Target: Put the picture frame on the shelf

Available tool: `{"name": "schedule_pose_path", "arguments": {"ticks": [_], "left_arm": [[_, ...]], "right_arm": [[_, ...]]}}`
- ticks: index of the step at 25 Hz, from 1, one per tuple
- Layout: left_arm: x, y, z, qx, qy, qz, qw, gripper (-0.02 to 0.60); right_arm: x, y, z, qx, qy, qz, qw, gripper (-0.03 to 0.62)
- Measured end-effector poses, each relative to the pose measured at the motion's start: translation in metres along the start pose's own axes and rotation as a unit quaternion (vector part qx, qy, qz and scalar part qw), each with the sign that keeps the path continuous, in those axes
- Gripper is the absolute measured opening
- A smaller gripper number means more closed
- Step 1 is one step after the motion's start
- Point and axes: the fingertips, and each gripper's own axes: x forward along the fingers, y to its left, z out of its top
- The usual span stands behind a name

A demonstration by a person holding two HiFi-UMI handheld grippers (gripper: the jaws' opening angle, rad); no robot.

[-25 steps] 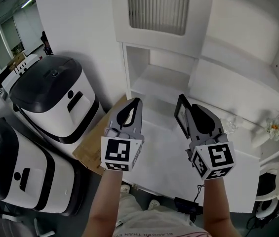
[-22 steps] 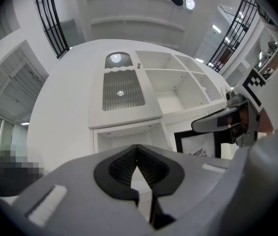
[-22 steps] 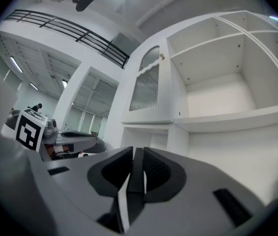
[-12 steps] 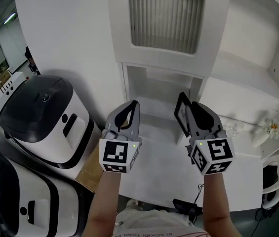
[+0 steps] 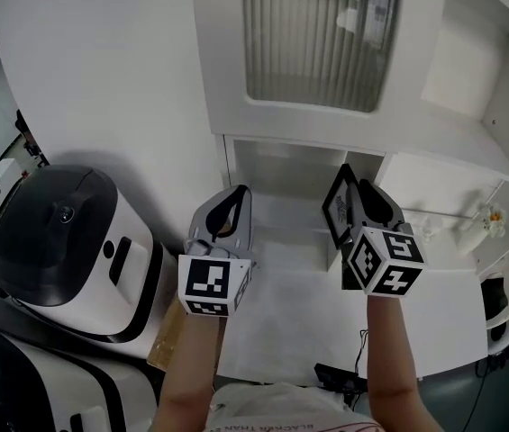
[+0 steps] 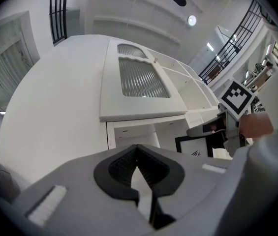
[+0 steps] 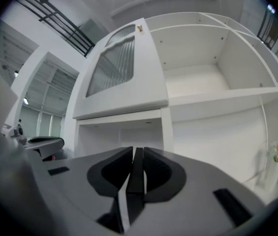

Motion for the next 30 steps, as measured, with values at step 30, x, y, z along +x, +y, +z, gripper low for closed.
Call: {"name": "schedule_pose_path", "arguments": {"ticks": [30], "left_arm": [[0.004, -0.002, -0.025, -0.030, -0.004, -0.102, 0.9943, 0.008]], "right_arm": [[0.005, -0.039, -0.032, -0.016, 0.033, -0.225, 0.974, 0.119]]}}
